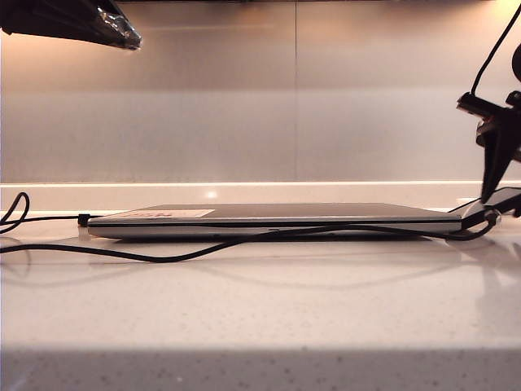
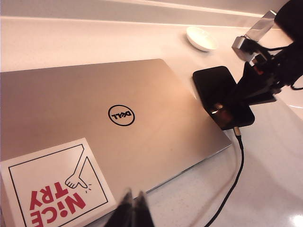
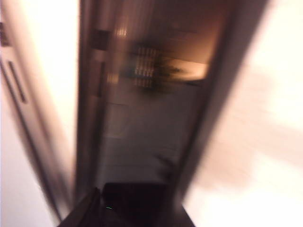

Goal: Pick up the charging cable and the phone, plug the charging cable into the charging port on the phone, and finally place them back on the table.

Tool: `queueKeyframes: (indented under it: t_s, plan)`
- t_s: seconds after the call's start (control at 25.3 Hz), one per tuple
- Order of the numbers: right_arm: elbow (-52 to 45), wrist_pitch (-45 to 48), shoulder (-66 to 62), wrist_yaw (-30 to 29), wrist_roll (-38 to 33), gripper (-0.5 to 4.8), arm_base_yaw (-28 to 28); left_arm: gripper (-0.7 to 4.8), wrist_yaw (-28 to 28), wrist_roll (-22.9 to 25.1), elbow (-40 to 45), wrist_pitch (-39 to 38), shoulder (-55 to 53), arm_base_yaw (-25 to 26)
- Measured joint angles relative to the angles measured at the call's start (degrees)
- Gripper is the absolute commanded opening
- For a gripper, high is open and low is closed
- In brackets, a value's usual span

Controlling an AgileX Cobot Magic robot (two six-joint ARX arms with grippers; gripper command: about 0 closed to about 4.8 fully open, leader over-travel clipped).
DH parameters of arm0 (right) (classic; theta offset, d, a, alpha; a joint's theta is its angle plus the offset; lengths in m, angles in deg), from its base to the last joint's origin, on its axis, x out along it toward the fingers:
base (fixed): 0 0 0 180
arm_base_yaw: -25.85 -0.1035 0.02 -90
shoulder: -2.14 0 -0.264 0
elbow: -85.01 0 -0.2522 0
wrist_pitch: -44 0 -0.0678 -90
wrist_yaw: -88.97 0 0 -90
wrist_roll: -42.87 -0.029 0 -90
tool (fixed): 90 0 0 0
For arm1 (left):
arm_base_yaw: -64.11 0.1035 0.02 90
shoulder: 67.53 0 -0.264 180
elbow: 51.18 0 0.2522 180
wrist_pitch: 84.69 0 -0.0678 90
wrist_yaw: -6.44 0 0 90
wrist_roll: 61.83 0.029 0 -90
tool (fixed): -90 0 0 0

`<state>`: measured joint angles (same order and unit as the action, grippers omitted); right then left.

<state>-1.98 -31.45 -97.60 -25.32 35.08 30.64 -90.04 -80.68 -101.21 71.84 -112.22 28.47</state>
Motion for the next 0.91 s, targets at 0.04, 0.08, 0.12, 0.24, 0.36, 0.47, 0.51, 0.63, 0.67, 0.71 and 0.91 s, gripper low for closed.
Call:
queueKeyframes:
  t_s: [0.04, 0.08, 0.12, 0.24, 0.36, 0.47, 0.51, 0.63, 0.67, 0.71, 0.91]
  plan:
    - [1.0, -1.5, 0.0, 1.6, 0.7, 1.90, 0.0, -0.05, 0.0, 0.0, 0.0, 0.0, 0.0, 0.0]
    - [2.7, -3.8, 0.0, 4.0, 1.5, 1.90, 0.0, -0.05, 0.0, 0.0, 0.0, 0.0, 0.0, 0.0]
    - [3.8, -4.9, 0.0, 5.2, 1.8, 1.90, 0.0, -0.05, 0.0, 0.0, 0.0, 0.0, 0.0, 0.0]
    - [9.0, -9.9, 0.2, 6.8, 2.3, 1.50, 0.0, -0.05, 0.0, 0.0, 0.0, 0.0, 0.0, 0.0]
    - [11.5, -13.1, 3.6, 7.5, 2.3, 1.23, -1.0, -0.05, 0.0, 0.0, 0.0, 0.0, 0.1, 0.0]
    - [11.5, -12.7, 8.4, 9.3, 2.3, -0.06, -3.0, -0.05, 0.0, 0.0, 0.0, -0.4, 0.5, 0.0]
    - [11.3, -12.2, 11.2, 10.7, 2.3, -0.05, -3.9, -0.05, 0.0, 0.0, 0.0, -0.8, 1.1, 0.0]
    - [9.8, -9.0, 16.1, 12.5, 2.5, -0.05, -5.1, -0.05, 0.0, 0.0, 0.0, -2.2, 2.7, 0.0]
    - [9.2, -7.9, 17.9, 12.6, 2.5, -0.05, -5.1, -0.05, 0.0, 0.0, 0.0, -3.0, 3.5, 0.1]
    - [8.8, -7.0, 19.3, 12.6, 2.5, -0.05, -5.1, -0.05, 0.0, 0.0, 0.0, -3.4, 4.1, 0.1]
    - [3.1, -0.6, 27.0, 12.7, 2.5, -0.05, -5.2, -0.05, 0.0, 1.5, 0.1, -5.6, 7.4, 0.1]
